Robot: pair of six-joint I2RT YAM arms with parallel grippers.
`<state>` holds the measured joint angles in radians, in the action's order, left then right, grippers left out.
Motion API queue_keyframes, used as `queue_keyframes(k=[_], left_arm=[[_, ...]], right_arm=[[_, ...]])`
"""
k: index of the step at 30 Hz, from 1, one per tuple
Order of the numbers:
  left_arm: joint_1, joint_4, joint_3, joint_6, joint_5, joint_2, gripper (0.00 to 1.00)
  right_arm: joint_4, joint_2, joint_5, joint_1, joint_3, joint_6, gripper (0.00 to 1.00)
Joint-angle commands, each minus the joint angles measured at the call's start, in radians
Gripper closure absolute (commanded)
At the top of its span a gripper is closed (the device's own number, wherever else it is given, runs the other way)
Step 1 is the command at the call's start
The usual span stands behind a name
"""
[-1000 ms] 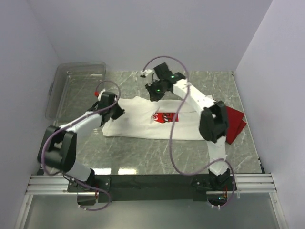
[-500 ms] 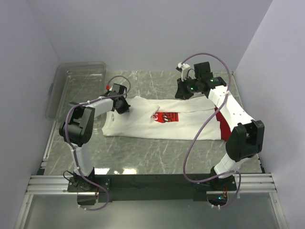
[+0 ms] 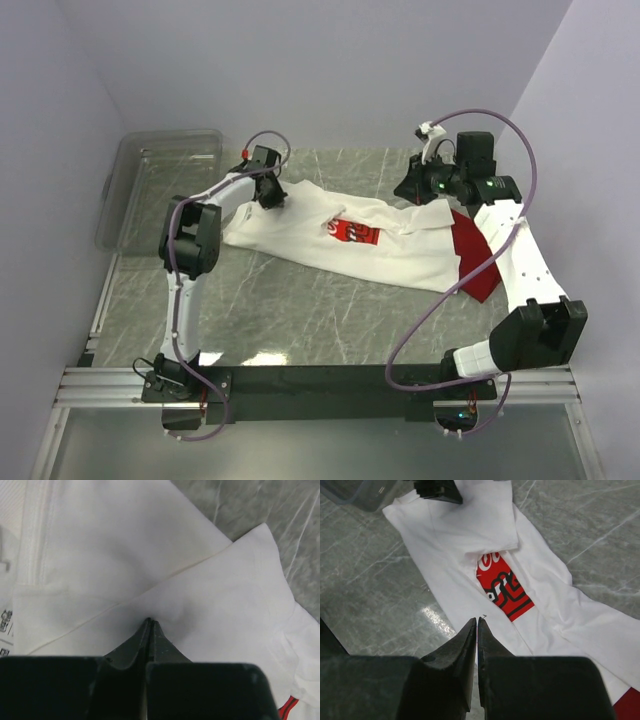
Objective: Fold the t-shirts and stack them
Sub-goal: Fold the tshirt
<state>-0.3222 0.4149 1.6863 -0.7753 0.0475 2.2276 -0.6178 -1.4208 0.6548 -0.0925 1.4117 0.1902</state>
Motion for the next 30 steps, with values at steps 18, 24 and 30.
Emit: queue_keyframes(k=[18, 24, 30], left_arm=[[0.118, 0.110, 0.646, -0.025, -0.186, 0.316, 0.72], [0.118, -0.010, 0.485, 0.067, -0.251, 0.023, 0.54], [0.117, -0.134, 0.186, 0.146, -0.296, -0.369, 0.50]], right_arm=[[-0.151, -0.122, 0.062, 0.013, -0.052, 0.348, 0.76], [-0.076, -0.141, -0.200, -0.163, -0.177, 0.394, 0.74], [0.007, -0.231, -0.458, -0.240, -0.214, 0.319, 0.74]])
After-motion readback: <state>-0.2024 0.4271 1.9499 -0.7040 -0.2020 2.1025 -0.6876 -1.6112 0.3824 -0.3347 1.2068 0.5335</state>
